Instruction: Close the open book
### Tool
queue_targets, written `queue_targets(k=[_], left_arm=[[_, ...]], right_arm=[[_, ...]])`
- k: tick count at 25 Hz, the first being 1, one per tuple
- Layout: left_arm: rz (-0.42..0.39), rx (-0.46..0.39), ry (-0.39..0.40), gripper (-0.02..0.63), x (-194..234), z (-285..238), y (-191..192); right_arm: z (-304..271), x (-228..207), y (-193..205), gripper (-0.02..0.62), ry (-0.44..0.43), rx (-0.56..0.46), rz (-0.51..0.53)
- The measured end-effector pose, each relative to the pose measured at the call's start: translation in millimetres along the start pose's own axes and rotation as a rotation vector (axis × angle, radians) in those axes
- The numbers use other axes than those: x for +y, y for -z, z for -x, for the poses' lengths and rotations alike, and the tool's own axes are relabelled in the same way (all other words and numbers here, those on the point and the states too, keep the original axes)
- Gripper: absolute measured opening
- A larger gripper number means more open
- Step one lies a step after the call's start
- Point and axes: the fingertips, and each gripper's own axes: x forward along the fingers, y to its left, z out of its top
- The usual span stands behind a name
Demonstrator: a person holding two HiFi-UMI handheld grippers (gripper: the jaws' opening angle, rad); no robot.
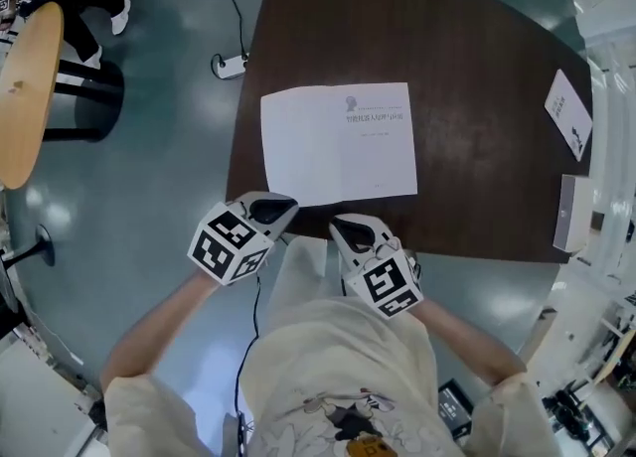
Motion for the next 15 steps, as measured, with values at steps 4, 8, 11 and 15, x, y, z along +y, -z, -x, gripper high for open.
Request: queue_targets(k=[4, 8, 11, 15], left_arm=[[0.348, -0.191, -0.005, 0.006, -3, -8, 21], [0.517, -0.302, -0.050, 0.006, -4, -22, 44], [0.599, -0.321, -0.060, 0.015, -5, -32, 61], [0.797, -0.400, -0.057, 0.074, 2, -46, 76]], right_arm=[[-6, 10, 0, 0.008, -0.011, 0.012, 0.003], [-10, 18, 5, 0.008, -0.026, 0.034, 0.016], [-12, 22, 9, 0.008, -0.036, 0.051, 0.024], [-16, 27, 10, 0.008, -0.043, 0.067, 0.028]])
